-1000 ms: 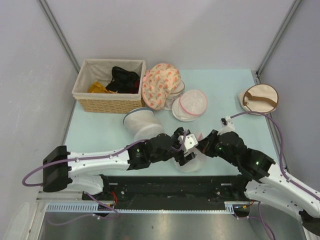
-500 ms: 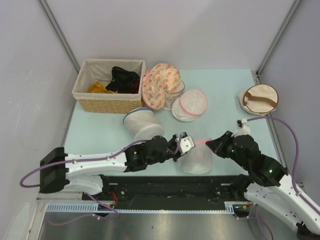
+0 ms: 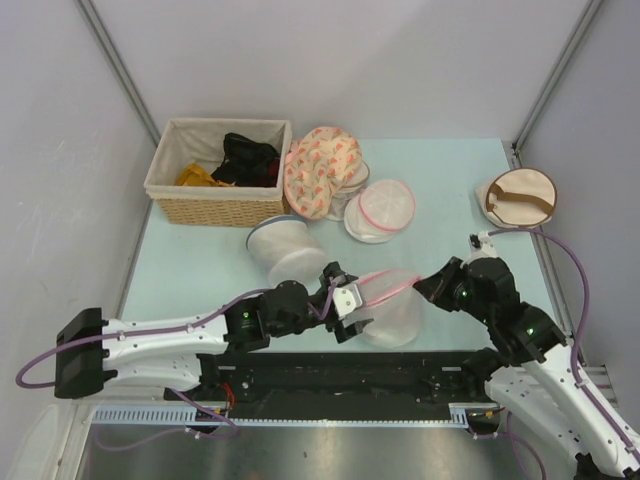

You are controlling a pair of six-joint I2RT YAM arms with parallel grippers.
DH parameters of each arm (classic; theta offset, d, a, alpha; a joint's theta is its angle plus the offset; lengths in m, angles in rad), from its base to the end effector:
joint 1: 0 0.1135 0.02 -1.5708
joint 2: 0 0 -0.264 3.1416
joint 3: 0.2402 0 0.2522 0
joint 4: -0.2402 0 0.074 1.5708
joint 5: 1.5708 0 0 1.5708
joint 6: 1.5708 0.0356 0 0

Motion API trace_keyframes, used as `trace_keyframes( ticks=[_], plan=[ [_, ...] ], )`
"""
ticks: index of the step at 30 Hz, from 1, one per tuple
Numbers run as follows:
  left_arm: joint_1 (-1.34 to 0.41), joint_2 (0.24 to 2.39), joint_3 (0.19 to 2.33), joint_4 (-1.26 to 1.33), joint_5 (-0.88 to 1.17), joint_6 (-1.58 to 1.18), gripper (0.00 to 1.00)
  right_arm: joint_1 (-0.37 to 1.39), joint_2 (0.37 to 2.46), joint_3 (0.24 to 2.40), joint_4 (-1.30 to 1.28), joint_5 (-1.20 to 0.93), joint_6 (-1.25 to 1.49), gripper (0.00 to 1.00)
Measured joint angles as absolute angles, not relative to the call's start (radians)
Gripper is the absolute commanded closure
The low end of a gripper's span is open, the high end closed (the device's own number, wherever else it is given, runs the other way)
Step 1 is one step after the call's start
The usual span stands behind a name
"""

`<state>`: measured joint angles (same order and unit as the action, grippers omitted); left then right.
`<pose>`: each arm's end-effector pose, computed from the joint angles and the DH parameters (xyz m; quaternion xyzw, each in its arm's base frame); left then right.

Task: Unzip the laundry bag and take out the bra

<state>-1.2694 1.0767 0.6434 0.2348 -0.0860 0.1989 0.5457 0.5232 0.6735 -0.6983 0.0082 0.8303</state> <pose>0.0770 -0.2375 0.2759 0.4976 0.5921 -0.2942 0.5614 0.1011 0.0610 0.2843 0.1257 0.8630 0.3080 0.3803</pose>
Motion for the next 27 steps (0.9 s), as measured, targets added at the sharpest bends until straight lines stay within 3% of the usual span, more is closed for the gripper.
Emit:
trace_keyframes(
  ticks=[6, 15, 27],
  plan=[
    [-1.269, 1.106, 0.746, 0.181, -0.026, 0.174, 0.01, 0.651, 0.557, 0.673, -0.653, 0.036, 0.86, 1.0],
    [-1.274, 1.293, 0.93, 0.197, 0.002, 0.13, 0.15, 0.813, 0.621, 0.673, -0.587, 0.118, 0.919, 1.0],
    [-1.275, 1.357, 0.893, 0.182, -0.076, 0.103, 0.28, 0.818, 0.585, 0.673, -0.598, 0.17, 0.934, 1.0]
  ],
)
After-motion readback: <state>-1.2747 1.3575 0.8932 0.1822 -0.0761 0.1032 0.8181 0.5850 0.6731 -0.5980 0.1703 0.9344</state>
